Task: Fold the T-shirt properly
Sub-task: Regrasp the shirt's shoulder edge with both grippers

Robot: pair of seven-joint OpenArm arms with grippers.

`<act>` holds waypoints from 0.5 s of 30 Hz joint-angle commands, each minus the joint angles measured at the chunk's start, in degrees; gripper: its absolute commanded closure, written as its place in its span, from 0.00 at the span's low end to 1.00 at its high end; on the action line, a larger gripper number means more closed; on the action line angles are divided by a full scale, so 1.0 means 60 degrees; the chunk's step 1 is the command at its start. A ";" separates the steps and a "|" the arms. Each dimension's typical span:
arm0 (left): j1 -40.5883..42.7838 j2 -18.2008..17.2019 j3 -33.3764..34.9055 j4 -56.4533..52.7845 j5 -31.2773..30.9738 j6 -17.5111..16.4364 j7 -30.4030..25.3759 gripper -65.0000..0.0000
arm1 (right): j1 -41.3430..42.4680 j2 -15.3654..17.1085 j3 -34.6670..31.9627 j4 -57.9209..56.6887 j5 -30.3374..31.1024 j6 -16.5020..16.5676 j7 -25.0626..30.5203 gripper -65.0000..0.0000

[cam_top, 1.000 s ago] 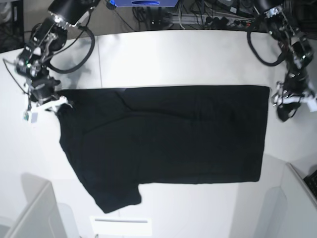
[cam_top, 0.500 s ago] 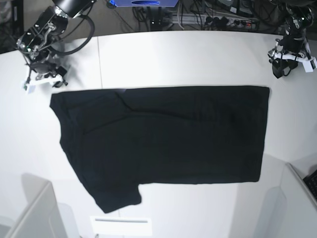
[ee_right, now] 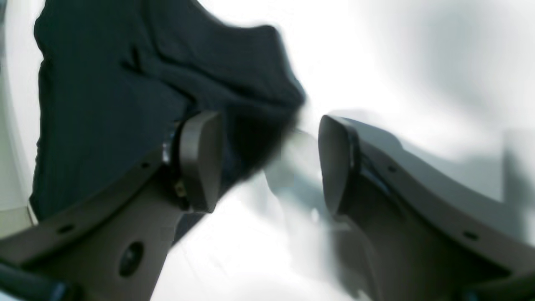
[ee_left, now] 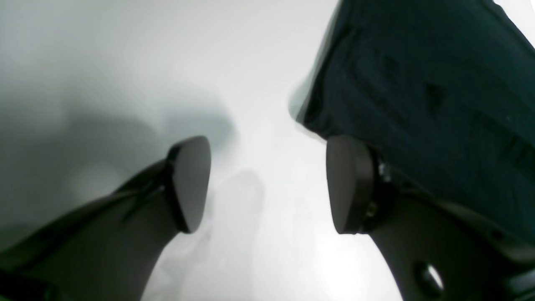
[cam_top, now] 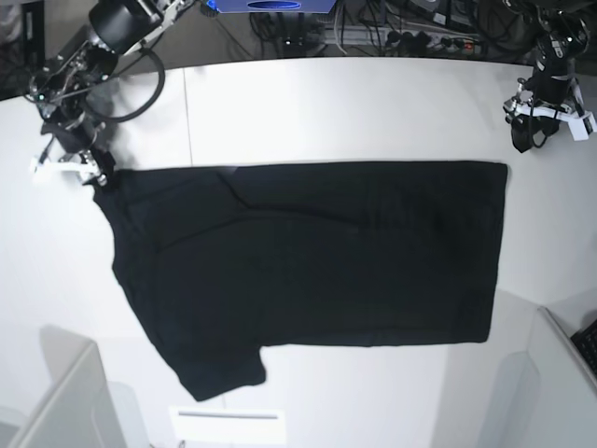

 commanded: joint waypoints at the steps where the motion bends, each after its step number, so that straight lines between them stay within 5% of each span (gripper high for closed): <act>1: -0.0086 -0.0128 -0.0044 0.0010 -0.0141 -0.0014 -0.0199 0.35 | -0.0047 0.0064 -0.0073 -0.0062 -0.0290 -0.0065 -0.0351 0.46; 15: -0.1434 -0.0201 -0.0015 -0.1733 -0.0141 0.0001 -0.0155 0.35 | -0.0003 0.0123 -0.0688 -0.0106 -0.0290 -0.0079 -0.0307 0.47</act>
